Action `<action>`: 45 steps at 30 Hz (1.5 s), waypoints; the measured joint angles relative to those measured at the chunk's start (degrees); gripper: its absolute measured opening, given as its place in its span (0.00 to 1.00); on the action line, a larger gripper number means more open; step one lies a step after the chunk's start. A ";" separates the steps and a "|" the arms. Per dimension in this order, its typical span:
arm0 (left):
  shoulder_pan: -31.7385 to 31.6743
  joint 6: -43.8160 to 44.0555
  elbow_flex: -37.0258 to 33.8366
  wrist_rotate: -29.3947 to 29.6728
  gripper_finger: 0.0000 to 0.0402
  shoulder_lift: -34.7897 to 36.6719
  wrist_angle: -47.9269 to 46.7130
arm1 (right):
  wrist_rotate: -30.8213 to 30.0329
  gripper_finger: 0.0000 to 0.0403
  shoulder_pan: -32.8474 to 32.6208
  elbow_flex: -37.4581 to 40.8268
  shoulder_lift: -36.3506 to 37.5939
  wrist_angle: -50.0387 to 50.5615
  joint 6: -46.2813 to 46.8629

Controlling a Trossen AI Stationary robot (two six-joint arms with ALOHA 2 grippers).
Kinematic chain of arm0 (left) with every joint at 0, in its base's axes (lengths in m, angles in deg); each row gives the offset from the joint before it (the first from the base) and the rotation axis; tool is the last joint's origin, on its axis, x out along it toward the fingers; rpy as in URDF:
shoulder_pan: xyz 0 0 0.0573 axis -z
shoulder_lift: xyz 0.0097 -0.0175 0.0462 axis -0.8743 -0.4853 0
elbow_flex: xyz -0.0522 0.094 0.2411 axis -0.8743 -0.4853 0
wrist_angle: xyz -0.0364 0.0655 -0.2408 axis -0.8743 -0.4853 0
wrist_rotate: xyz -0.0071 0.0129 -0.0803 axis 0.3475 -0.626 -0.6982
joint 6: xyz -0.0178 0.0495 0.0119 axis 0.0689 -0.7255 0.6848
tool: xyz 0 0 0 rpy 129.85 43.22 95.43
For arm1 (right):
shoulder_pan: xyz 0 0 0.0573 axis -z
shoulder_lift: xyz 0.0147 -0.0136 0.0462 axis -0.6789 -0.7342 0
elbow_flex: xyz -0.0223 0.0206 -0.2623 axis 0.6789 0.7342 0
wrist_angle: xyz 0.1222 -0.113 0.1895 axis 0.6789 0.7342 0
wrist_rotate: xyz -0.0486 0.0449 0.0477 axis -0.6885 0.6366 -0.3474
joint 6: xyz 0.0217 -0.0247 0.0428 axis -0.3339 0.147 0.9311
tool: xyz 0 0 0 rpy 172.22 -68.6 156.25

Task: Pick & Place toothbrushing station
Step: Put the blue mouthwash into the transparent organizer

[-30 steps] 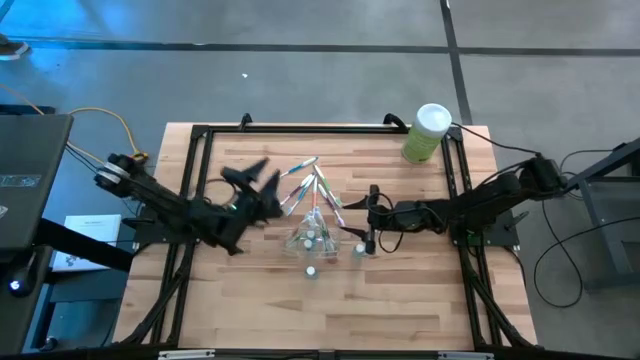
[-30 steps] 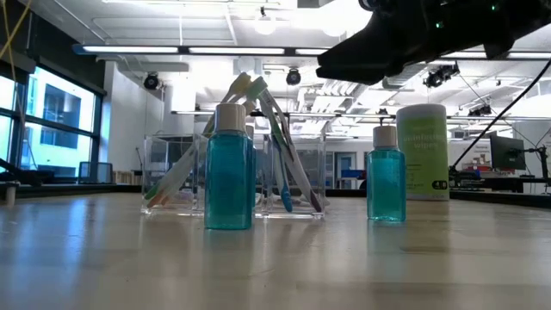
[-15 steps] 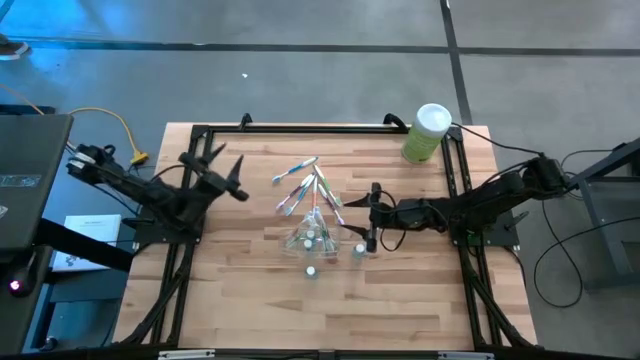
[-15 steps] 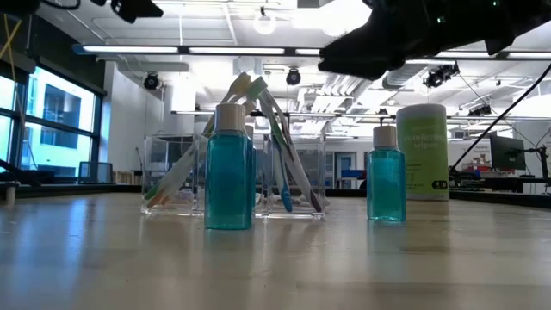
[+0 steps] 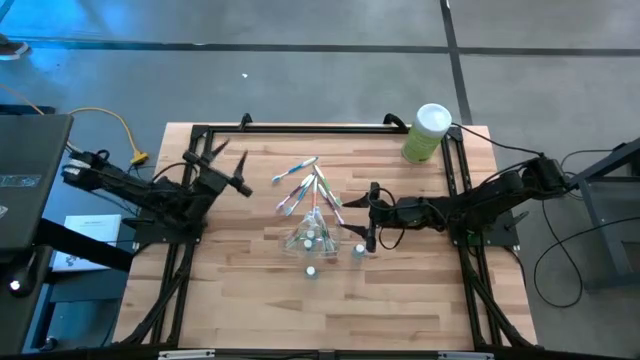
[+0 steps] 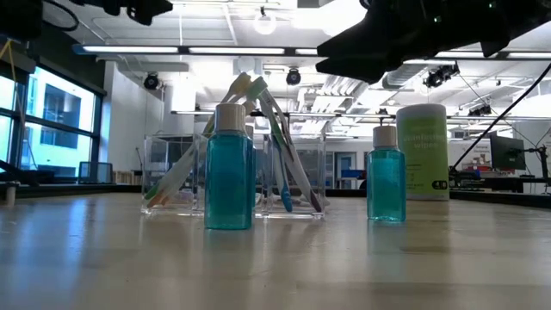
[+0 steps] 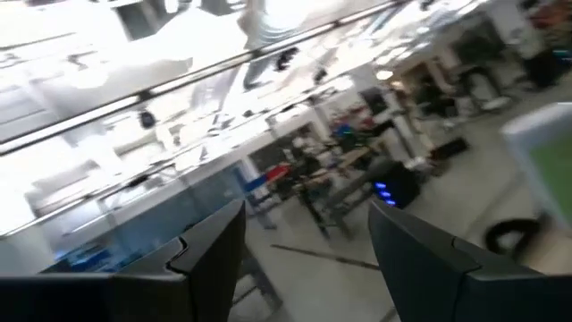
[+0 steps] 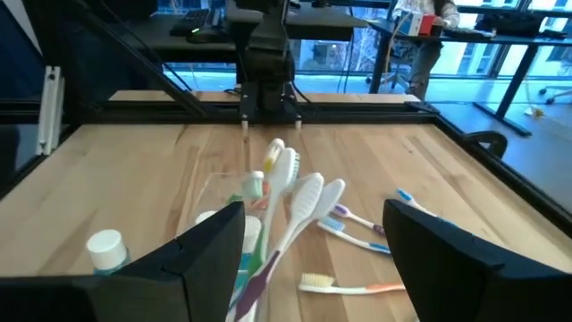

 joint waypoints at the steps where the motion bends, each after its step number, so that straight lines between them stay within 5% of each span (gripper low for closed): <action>1: -2.15 0.67 0.00 -0.70 0.57 0.35 -0.02 | 0.00 0.64 0.00 0.00 0.00 0.00 0.41; 5: -11.87 5.56 0.00 -0.77 0.57 2.88 -4.88 | 0.10 0.64 -0.11 0.00 0.00 0.04 1.18; 8: -17.24 19.56 0.02 -4.12 0.57 5.78 -21.12 | 0.11 0.64 -0.11 0.00 0.00 0.02 1.36; 13: -25.84 46.48 0.02 -31.95 0.57 7.96 -50.00 | 0.11 0.64 -0.11 0.00 0.00 0.02 1.36; 18: -34.26 59.89 0.02 -45.21 0.57 7.60 -60.98 | 0.14 0.64 -0.11 0.00 0.00 0.04 1.36; 23: -44.41 69.45 0.02 -73.71 0.57 6.71 -70.92 | 0.15 0.64 -0.11 0.00 0.00 0.83 1.36; 26: -49.59 73.73 0.02 -83.96 0.57 4.61 -73.45 | 0.15 0.64 -0.11 0.00 0.00 1.20 1.35; 32: -53.08 76.11 0.02 -89.89 0.57 -0.68 -74.13 | -0.77 0.64 -1.86 0.00 0.88 3.67 0.00; 39: -51.91 74.93 0.02 -90.93 0.57 -6.02 -74.40 | -2.43 0.64 -9.50 -2.94 11.44 26.78 5.15; 45: -50.70 74.79 0.02 -91.05 0.57 -8.87 -74.36 | -4.94 0.64 -14.91 -5.03 12.27 36.60 13.18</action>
